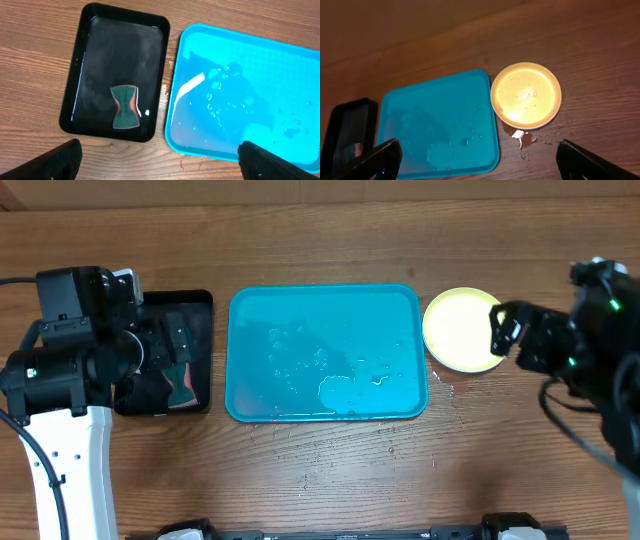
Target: Clean dirty plates on tray and stack at the side
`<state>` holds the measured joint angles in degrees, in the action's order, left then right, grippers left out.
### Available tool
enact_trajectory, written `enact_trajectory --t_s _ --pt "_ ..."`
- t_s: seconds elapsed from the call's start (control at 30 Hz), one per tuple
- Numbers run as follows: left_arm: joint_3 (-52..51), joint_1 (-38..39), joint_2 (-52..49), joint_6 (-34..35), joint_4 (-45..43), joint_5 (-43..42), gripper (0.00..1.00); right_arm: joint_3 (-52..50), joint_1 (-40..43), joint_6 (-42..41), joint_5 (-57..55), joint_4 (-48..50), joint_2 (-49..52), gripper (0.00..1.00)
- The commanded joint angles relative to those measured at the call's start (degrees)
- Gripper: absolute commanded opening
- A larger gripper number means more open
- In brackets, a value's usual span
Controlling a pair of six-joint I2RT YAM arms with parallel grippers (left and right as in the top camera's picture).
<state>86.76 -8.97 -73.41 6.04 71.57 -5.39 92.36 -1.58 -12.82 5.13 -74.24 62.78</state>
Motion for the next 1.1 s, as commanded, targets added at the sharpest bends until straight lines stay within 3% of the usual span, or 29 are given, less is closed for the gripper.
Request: enact_trajectory --t_s 0.0,0.3,0.63,0.77,1.07 --pt "0.72 0.0 -0.48 0.81 0.0 -0.61 1.0 1.16 -0.28 0.87 0.72 0.13 -1.53 1.0" --pt "0.72 0.0 -0.48 0.81 0.0 -0.59 1.0 1.03 -0.42 0.9 -1.33 -2.03 -1.55 1.0" --pt "0.72 0.0 -0.48 0.79 0.0 -0.59 1.0 -1.97 -1.29 2.32 -4.42 9.14 -2.95 1.0" --pt "0.72 0.0 -0.48 0.79 0.0 -0.59 1.0 -11.37 -1.25 3.91 -4.39 20.7 -8.04 1.0" --pt "0.72 0.0 -0.48 0.81 -0.02 -0.59 1.0 -48.17 -0.96 5.84 -4.44 53.59 -28.72 1.0"
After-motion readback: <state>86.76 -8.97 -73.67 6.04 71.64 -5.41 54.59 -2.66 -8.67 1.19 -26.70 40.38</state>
